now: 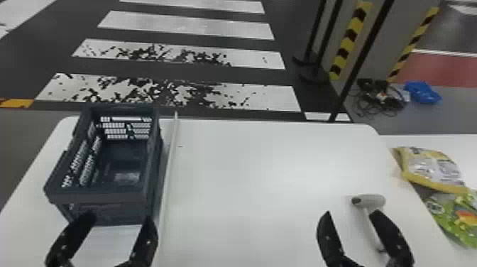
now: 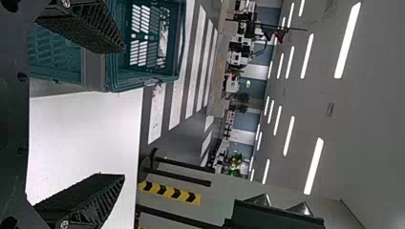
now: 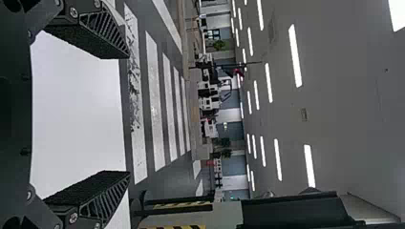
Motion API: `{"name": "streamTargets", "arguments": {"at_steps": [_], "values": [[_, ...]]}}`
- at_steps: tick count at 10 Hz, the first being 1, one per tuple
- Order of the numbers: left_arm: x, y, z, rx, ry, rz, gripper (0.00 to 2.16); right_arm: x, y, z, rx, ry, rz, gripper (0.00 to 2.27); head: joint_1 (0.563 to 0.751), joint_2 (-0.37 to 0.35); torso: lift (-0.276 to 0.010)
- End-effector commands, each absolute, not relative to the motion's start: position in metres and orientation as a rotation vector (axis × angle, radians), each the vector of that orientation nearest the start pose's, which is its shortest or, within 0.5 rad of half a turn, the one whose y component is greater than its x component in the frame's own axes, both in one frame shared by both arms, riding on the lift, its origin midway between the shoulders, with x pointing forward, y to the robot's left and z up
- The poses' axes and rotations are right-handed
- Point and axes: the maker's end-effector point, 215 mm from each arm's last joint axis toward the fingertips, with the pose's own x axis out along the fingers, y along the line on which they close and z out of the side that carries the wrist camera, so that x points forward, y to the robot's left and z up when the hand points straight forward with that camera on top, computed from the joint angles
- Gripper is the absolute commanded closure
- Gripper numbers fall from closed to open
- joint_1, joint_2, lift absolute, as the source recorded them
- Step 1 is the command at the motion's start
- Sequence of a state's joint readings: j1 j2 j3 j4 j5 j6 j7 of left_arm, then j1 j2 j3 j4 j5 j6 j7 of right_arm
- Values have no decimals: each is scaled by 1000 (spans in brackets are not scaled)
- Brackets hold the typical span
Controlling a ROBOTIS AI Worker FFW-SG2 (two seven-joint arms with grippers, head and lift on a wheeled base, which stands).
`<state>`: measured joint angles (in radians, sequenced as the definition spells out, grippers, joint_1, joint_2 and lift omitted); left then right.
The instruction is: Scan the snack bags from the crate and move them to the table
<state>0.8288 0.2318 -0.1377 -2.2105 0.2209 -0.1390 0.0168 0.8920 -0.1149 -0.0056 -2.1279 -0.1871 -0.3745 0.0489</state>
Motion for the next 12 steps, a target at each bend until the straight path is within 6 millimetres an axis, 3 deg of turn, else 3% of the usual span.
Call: {"name": "streamTargets", "arguments": {"at_steps": [1,12], "values": [[338,168,-342,-154,87,-208,60,321,-231,-327,101,-44,86,134,695,-122,-95],[337,167,-333,-159,57,-213,56,318,-225,-324,109,-41,89,137,695,-105,-95]]}}
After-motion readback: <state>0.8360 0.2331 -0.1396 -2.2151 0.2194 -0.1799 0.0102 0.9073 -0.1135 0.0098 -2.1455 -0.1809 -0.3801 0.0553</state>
